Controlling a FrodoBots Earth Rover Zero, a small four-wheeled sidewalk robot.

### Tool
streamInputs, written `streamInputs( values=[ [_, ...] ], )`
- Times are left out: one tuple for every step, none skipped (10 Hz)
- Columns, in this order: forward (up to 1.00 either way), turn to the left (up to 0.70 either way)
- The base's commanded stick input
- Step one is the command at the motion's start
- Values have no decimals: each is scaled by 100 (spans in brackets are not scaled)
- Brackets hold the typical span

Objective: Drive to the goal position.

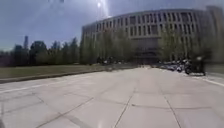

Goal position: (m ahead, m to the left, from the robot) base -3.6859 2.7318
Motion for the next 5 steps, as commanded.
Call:
streamInputs(
  values=[
    [0,50],
    [0,50],
    [0,50],
    [0,50],
    [0,50]
  ],
)
